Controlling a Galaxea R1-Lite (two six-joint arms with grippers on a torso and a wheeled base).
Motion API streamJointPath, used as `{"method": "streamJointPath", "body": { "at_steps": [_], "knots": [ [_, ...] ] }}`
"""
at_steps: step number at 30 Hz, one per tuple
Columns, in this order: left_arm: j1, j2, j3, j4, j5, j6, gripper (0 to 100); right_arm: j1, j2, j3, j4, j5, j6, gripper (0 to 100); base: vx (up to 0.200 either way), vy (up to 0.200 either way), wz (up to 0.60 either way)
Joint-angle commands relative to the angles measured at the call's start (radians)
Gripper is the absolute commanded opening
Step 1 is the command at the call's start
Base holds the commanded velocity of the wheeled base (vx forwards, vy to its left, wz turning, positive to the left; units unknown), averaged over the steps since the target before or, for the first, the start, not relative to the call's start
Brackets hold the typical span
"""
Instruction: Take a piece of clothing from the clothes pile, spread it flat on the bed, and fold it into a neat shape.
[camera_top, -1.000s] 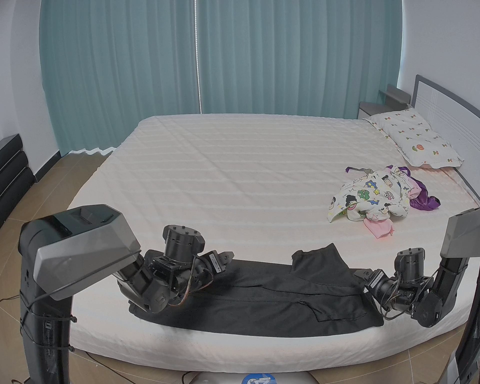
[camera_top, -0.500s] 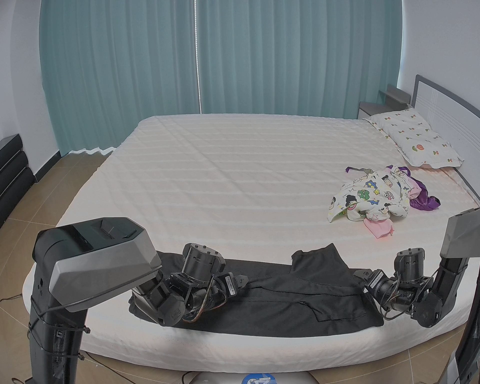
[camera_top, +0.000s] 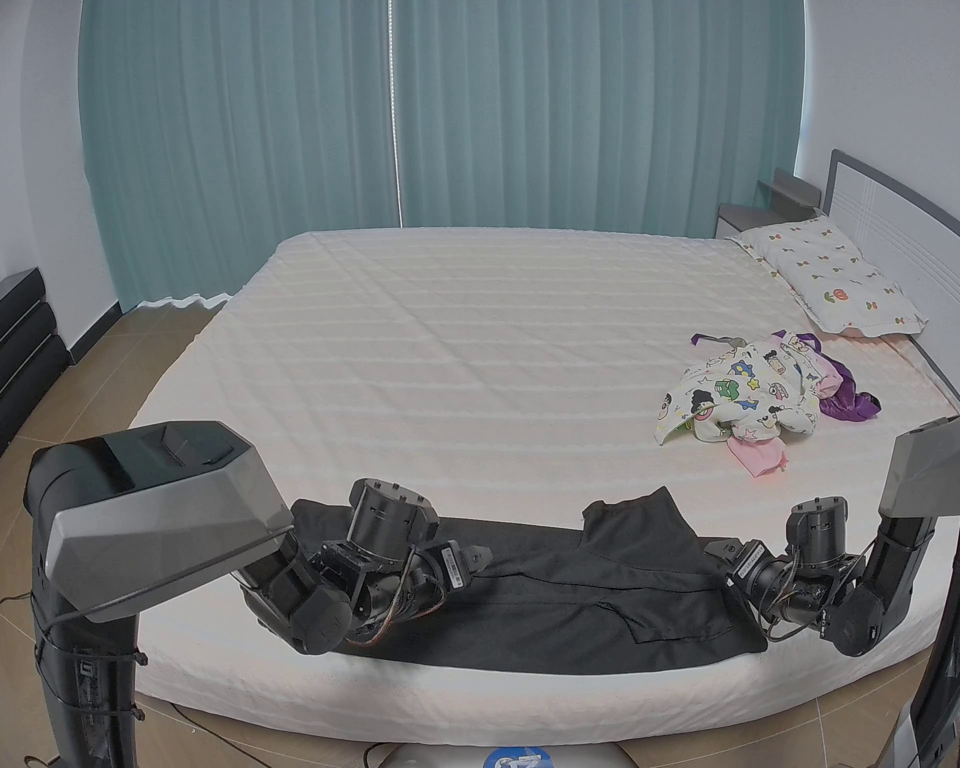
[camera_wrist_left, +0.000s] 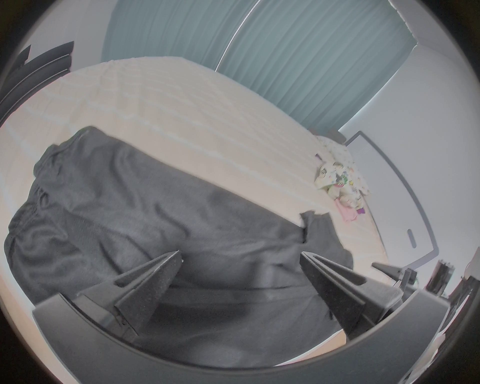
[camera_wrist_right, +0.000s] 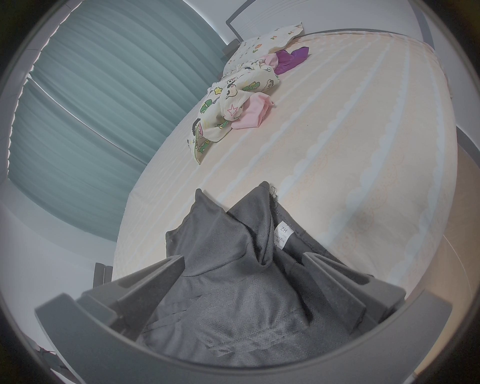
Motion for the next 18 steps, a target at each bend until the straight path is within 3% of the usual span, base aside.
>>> {"method": "streamJointPath", "body": {
  "at_steps": [1,9,18],
  "knots": [
    [-0.011,0.007,-0.068,-0.004,0.003,-0.033,100,0.001,0.002,0.0,-0.001,0.0,0.0,100,0.0,0.0,0.0],
    [-0.038,0.139,-0.221,0.007,0.004,-0.072,100,0.001,0.003,0.0,-0.001,0.0,0.0,100,0.0,0.0,0.0],
    [-0.038,0.15,-0.169,0.013,-0.043,-0.074,100,0.003,0.006,-0.001,-0.001,0.0,0.0,100,0.0,0.0,0.0]
  ]
}}
